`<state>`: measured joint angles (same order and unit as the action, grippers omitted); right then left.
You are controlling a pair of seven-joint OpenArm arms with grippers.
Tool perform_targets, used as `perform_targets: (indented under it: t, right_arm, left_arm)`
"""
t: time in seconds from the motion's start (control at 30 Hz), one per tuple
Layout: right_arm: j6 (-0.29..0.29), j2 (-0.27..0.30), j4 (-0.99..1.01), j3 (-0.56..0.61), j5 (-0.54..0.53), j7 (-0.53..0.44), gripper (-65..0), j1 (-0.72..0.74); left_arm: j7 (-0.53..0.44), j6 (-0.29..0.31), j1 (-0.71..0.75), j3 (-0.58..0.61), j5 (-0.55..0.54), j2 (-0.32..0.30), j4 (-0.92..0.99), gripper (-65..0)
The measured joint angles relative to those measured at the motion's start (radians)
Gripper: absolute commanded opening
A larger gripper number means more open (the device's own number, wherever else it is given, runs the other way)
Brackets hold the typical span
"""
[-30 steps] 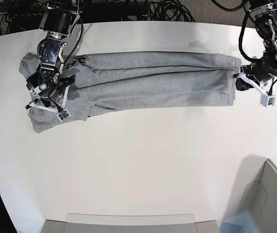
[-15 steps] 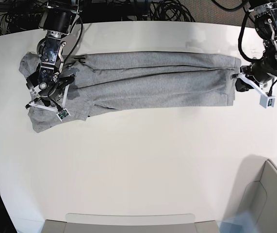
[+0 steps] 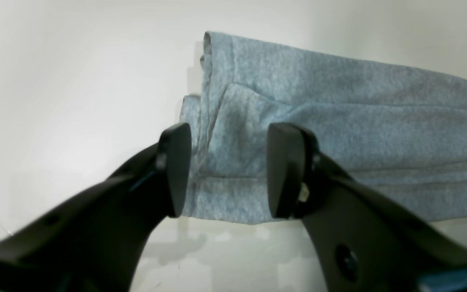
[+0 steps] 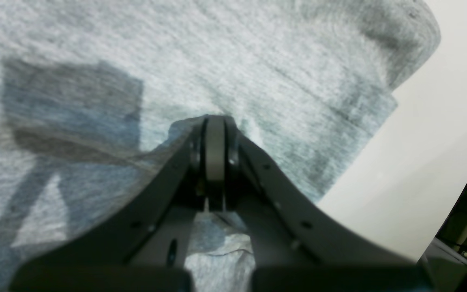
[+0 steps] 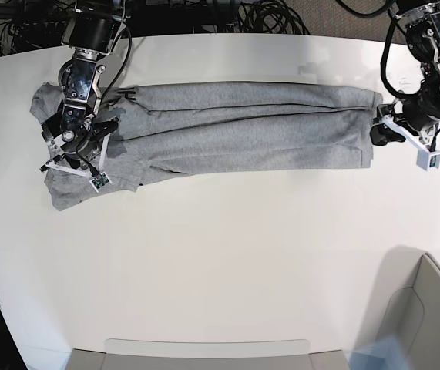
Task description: Fold the T-shirt properly
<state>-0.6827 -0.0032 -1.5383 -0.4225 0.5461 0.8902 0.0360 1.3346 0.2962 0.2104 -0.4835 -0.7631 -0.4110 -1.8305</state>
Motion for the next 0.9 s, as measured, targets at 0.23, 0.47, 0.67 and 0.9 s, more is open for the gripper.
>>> perform_targets:
  t: [0.23, 0.47, 0.67, 0.9]
  right_arm:
    - [0.000, 0.000, 0.000, 0.000, 0.000, 0.000, -65.0, 0.000]
    - [0.000, 0.000, -0.001, 0.000, 0.000, 0.000, -65.0, 0.000]
    - [0.000, 0.011, -0.002, 0.002, -0.009, -0.009, -65.0, -0.010]
    - [0.000, 0.027, -0.005, 0.002, -0.009, -0.008, -65.0, -0.019]
  left_arm:
    - [-0.003, -0.001, 0.000, 0.002, 0.001, 0.000, 0.000, -28.3]
    - [0.000, 0.007, -0.060, 0.064, 0.003, -0.004, 0.134, -24.4]
    - [-0.008, 0.143, -0.095, 0.063, 0.003, -0.005, 0.254, -24.4]
    - [-0.082, 0.156, -0.122, 0.120, 0.117, -0.008, 0.370, -24.3]
